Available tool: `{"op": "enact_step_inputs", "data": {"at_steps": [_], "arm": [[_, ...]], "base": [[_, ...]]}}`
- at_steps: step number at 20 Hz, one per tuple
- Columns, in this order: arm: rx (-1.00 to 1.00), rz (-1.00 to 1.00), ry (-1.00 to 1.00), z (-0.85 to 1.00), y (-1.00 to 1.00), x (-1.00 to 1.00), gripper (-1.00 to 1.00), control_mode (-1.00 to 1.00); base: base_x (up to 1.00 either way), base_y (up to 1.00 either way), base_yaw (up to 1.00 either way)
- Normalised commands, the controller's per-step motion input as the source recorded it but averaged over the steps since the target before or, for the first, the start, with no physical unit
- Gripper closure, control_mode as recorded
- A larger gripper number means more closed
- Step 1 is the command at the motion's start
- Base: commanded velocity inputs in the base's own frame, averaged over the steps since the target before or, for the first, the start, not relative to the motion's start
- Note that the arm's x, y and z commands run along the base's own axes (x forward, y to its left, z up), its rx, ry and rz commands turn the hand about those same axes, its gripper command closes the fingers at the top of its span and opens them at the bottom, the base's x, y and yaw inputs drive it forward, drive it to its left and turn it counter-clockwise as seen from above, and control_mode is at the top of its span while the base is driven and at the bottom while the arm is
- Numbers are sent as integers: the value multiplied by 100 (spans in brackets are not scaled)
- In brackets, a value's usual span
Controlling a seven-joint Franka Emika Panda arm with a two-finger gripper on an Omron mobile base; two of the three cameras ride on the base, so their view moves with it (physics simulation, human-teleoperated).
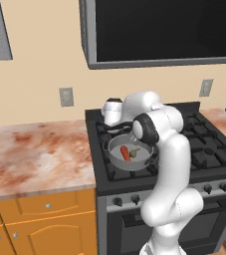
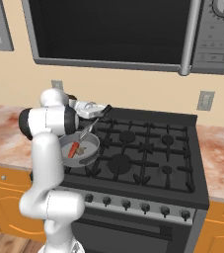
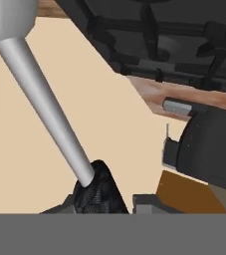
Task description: Put the carrot and garlic in the pot. Retrieve the spatula and lightly stir the vegetables in the pot.
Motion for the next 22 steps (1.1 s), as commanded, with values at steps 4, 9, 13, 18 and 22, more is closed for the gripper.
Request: {"op": "enact_step_inputs", "data": {"at_steps": [4,9,13,18,22], "arm": [[-3,0,0,-19,7,-8,100,-100],[-3,-2,-8,-24,43,-1,100,-100],[0,-14,-22,-2,82,3,100,-100],[-2,-19,-5,-23,28,4,100,-100],[-10,-16,1,-53,10,0,100,-100]], "base": [[0,0,0],[0,0,0],[0,0,0],[0,0,0],[0,0,0]]}}
